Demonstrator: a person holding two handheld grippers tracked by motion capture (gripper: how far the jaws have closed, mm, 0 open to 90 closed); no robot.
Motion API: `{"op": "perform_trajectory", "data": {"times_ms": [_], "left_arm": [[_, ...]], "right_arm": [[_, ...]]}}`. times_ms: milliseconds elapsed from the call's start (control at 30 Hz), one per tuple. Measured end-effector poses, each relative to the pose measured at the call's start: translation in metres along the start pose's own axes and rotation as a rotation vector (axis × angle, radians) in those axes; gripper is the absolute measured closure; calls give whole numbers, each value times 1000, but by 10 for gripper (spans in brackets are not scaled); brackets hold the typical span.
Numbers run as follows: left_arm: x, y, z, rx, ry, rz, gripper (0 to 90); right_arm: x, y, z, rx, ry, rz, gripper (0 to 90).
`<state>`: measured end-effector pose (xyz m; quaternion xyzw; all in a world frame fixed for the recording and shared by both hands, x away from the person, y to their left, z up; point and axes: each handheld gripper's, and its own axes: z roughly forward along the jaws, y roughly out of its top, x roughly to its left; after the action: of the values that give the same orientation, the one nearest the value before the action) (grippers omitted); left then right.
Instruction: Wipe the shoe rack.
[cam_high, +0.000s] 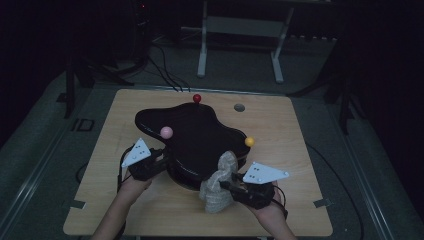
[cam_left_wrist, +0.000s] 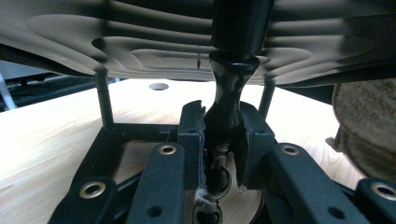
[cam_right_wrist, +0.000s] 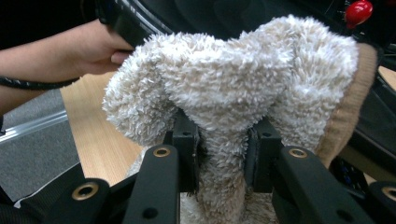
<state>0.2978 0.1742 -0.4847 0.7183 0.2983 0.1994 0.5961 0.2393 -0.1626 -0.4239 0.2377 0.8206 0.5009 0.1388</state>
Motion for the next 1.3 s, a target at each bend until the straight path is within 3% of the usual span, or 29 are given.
{"op": "perform_trajectory", "data": {"times_ms": [133,233,367,567,633,700,800,1067,1167,1233,1300], "left_arm": [[0,0,0,-1,-1,1,744],[0,0,0,0,-3,-1,744],[0,0,0,2,-4,1,744],[0,-1,1,-2,-6,-4,744],[1,-1,1,0,-11,-5,744],[0,-1,1,2,-8,-4,744],[0,0,1,6,-6,5,745],[1,-2,1,-1,-16,-5,744],[1,-1,1,4,-14,-8,745],[1,-1,1,3,-14,-7,744],[1,-1,1,4,-14,-3,745]], "right_arm": [[-3,9,-5,-29,-21,-11,700],[-4,2,1,-28,-7,9,701],[-7,-6,4,19,-10,18,700],[-12,8,-4,-24,-65,-4,700],[-13,2,0,-34,-52,16,703],[-15,-5,4,-9,-42,39,702],[-17,-12,9,34,-55,35,701],[-29,8,-8,-42,-94,35,699],[-30,5,3,-15,-104,30,701],[-34,-2,5,-28,-76,78,702],[-36,-7,7,-4,-81,81,702]]}}
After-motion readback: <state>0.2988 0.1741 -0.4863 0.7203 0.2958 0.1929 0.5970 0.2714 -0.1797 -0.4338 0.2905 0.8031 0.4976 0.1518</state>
